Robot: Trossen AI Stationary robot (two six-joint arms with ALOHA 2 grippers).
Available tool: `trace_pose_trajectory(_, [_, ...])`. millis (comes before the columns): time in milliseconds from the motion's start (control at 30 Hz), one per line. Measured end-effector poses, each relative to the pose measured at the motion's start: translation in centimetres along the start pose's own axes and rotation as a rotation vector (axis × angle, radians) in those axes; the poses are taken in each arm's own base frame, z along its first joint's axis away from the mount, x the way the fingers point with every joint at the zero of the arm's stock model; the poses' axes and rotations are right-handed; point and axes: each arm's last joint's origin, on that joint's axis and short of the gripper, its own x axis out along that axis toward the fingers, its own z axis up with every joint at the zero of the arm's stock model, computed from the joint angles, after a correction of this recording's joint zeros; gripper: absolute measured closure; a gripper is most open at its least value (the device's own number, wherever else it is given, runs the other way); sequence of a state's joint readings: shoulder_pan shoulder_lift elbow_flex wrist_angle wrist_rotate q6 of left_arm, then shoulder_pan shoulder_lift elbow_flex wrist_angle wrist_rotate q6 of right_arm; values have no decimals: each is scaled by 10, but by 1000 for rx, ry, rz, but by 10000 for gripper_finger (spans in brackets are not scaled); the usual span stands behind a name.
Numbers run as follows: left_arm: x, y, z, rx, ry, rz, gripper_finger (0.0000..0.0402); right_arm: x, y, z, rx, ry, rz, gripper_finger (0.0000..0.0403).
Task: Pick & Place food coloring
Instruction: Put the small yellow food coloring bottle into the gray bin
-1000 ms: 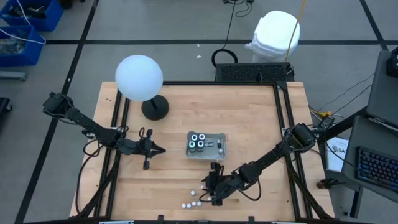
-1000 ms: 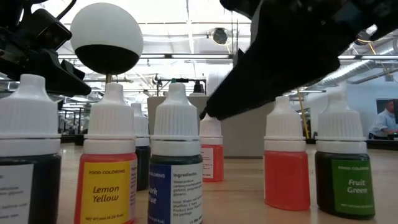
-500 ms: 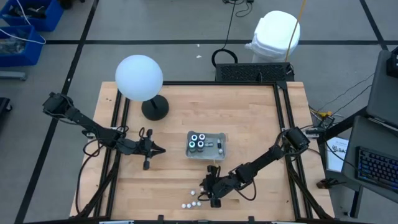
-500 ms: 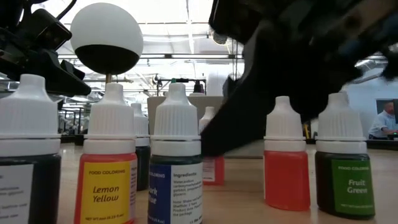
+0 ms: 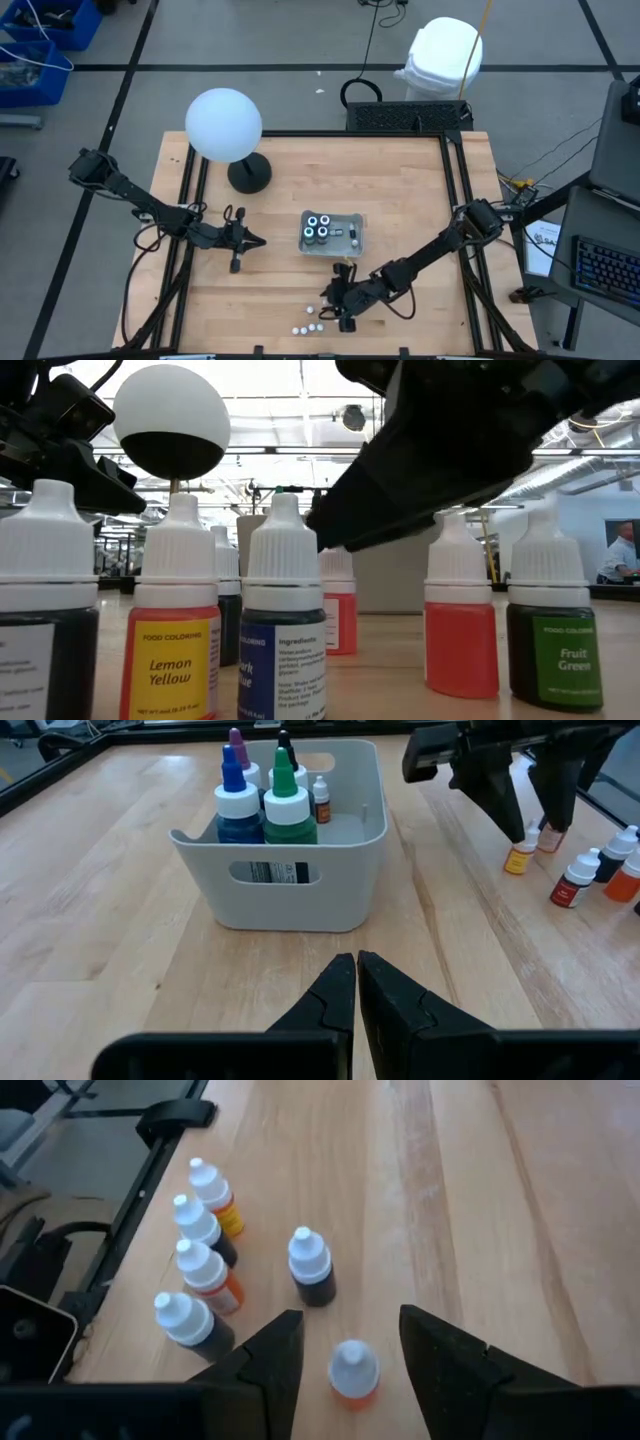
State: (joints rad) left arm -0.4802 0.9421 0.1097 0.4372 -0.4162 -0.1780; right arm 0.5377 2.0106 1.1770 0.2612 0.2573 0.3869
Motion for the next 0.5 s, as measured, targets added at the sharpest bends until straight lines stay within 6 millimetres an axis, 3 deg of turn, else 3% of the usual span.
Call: trace_pose_trajectory(500, [0,0,0,0,0,0,376,3,-2,-8,30,56,-25,253])
